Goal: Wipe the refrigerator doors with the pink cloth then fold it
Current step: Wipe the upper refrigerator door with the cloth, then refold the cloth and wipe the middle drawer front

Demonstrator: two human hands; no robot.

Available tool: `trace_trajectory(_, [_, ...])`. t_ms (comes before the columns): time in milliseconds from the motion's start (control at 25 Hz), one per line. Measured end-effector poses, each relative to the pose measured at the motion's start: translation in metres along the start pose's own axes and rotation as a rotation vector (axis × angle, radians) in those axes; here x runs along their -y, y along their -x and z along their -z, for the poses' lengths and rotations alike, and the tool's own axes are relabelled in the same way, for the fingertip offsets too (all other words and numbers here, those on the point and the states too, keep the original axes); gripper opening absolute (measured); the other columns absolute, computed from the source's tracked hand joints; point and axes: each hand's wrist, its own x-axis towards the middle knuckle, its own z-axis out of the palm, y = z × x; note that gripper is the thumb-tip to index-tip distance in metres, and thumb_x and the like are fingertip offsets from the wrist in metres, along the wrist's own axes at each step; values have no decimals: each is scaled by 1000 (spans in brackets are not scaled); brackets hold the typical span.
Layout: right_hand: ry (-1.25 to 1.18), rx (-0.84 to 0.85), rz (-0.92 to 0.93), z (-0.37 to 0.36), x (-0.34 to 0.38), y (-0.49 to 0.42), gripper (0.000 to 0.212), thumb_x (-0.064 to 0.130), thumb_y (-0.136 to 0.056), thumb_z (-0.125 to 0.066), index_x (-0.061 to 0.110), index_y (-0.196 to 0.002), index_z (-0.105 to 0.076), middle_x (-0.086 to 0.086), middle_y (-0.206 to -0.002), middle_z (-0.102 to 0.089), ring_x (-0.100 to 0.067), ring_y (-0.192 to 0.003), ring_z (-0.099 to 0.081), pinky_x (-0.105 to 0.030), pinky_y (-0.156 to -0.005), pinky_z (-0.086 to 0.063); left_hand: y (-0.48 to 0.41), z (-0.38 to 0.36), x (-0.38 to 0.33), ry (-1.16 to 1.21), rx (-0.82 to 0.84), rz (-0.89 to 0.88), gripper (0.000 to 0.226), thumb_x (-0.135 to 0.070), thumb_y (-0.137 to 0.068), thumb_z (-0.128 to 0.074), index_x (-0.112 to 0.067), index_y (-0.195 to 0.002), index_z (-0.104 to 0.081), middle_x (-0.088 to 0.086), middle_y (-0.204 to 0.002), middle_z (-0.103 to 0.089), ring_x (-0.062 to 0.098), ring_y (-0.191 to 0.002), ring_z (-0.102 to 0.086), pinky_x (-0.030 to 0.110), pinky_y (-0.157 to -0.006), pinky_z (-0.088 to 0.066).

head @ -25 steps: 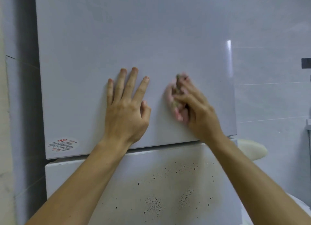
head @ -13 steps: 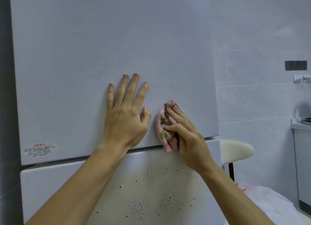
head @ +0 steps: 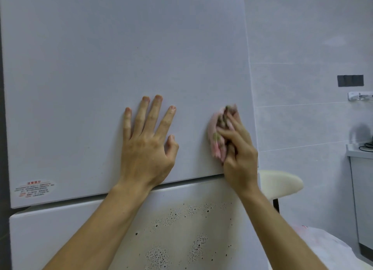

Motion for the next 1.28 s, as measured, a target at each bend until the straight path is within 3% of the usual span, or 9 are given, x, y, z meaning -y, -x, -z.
trace_trajectory(200, [34, -4, 33, 22, -22, -22, 26, 5, -95, -61, 18, -109, -79, -8, -153, -55, -11, -145, -50, -22, -116, -41, 0, -2, 2, -39, 22, -30, 65, -33, -98, -41, -21, -161, -38, 8, -174, -21, 27, -162, -13, 57, -131, -3])
trace_trajectory(360, [-111, -173, -180, 21, -32, -101, 55, -11, -93, -55, 39, -107, -73, -4, -156, -54, -5, -147, -46, -24, -121, -38, 1, -5, 2, -75, 29, -43, 65, -33, -99, -38, -20, -162, -36, 7, -174, -19, 28, -162, -12, 58, -130, -3])
trace_trajectory(640, [-59, 68, -160, 8, 18, 48, 46, -12, -91, -51, 14, -119, -78, 0, -157, -51, -12, -151, -42, -30, -124, -34, -3, 3, 2, 16, 91, -6, 64, -33, -97, -42, -20, -159, -40, 7, -173, -23, 27, -162, -14, 55, -130, 0])
trace_trajectory(760, [-360, 127, -398, 20, 58, 49, 56, -14, -99, -48, 28, -130, -70, 10, -111, -75, -8, -93, -73, -30, -80, -60, -3, 24, 4, 258, 120, 11, 51, -33, -98, -44, -19, -145, -59, 4, -162, -45, 23, -156, -31, 45, -130, -8])
trace_trajectory(800, [-482, 140, -468, 23, 73, 42, 55, -16, -101, -46, 26, -132, -63, 13, -93, -74, -5, -68, -67, -26, -59, -56, -1, 36, 1, 352, 133, 18, 45, -33, -100, -44, -19, -137, -64, 2, -152, -55, 20, -149, -42, 40, -128, -18])
trace_trajectory(880, [-597, 200, -514, 25, 101, 32, 45, -15, -102, -44, 16, -133, -51, 16, -80, -70, -3, -52, -60, -20, -46, -51, 5, 64, -9, 605, 243, 95, 39, -40, -105, -42, -25, -125, -72, -8, -129, -70, 8, -128, -58, 29, -115, -39])
trace_trajectory(1040, [-506, 390, -372, 9, 132, 33, 39, 3, -101, -64, 23, -133, -53, 16, -112, -71, 2, -82, -74, -19, -63, -58, 4, 108, -18, 1094, 533, 400, 44, -65, -100, -43, -33, -103, -74, -14, -96, -78, 4, -97, -73, 22, -88, -54])
trace_trajectory(1160, [-325, 474, -238, 0, 134, 33, 38, 13, -99, -70, 29, -133, -61, 16, -141, -64, 5, -136, -53, -13, -108, -44, 5, 115, -3, 1119, 532, 608, 15, -23, -104, -59, -27, -112, -71, 3, -88, -78, 16, -77, -75, 29, -66, -56])
trace_trajectory(1280, [-494, 359, -366, -8, 132, 32, 26, 3, -101, -66, 19, -120, -69, 8, -129, -72, -6, -130, -63, -33, -112, -51, 15, 112, 14, 1177, 576, 788, 32, -8, -103, -45, -15, -111, -75, 19, -103, -76, 31, -90, -72, 41, -80, -54])
